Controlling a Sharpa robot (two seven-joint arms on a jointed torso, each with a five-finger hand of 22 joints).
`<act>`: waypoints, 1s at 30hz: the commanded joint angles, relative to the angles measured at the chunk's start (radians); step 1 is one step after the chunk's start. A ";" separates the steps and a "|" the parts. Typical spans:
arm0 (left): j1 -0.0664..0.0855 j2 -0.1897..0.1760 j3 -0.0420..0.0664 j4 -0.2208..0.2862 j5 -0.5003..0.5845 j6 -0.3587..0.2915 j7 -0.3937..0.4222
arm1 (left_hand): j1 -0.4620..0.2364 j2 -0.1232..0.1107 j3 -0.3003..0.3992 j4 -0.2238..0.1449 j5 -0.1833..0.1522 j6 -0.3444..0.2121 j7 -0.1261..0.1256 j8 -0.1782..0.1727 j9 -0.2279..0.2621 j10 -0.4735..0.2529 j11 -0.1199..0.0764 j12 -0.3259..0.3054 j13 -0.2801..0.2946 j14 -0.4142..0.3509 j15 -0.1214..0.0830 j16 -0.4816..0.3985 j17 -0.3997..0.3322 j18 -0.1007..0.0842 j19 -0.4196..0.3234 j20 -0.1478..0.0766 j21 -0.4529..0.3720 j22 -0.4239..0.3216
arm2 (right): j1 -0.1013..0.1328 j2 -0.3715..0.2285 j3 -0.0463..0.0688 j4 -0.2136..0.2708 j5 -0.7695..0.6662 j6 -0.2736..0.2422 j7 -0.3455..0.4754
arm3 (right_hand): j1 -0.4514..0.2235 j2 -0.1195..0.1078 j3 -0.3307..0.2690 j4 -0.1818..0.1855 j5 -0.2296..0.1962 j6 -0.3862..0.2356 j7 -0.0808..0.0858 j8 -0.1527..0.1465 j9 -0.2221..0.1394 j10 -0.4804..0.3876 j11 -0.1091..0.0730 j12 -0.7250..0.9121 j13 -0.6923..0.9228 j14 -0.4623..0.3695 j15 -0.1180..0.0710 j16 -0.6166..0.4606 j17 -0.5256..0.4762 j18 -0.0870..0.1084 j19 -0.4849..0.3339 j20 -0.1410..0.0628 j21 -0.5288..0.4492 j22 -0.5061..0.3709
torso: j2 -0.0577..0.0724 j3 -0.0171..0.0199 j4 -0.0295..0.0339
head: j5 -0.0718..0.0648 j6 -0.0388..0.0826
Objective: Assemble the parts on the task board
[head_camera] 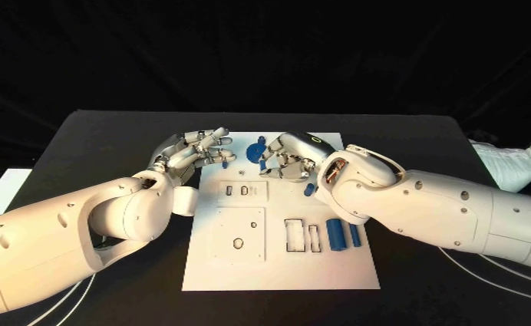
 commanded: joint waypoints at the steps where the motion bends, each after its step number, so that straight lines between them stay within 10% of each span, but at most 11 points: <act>1: 0.001 0.000 0.001 -0.002 0.033 0.041 0.017 | 0.010 0.000 -0.001 -0.006 0.006 -0.003 -0.005 -0.004 -0.001 -0.003 -0.004 -0.004 -0.002 -0.006 -0.001 0.006 0.001 0.010 -0.006 -0.002 -0.002 0.000 | -0.011 0.019 -0.002 -0.009 -0.118 0.046 -0.054 | -0.002 0.003 0.009 -0.001 0.000 0.022 -0.025 0.023 0.024 0.013 -0.018 -0.007 0.000 0.070 0.002 -0.004 0.089 -0.016 -0.007 0.002 -0.004 -0.002 | 0.001 0.0005 -0.0011 | 0.007 -0.001; 30: 0.001 0.014 0.001 -0.005 0.015 0.047 0.013 | 0.018 0.001 0.005 -0.014 0.007 -0.003 -0.005 -0.005 -0.001 -0.002 -0.004 -0.004 -0.002 -0.010 -0.001 0.005 0.005 0.010 -0.009 -0.002 -0.003 -0.001 | -0.058 0.086 -0.009 -0.055 -0.177 0.134 -0.102 | -0.013 -0.016 0.007 -0.006 0.009 0.024 -0.022 0.022 0.024 0.003 -0.015 -0.022 -0.009 0.066 0.005 -0.016 0.073 -0.012 -0.018 0.006 -0.013 -0.021 | 0.002 0.0038 -0.0025 | 0.024 -0.015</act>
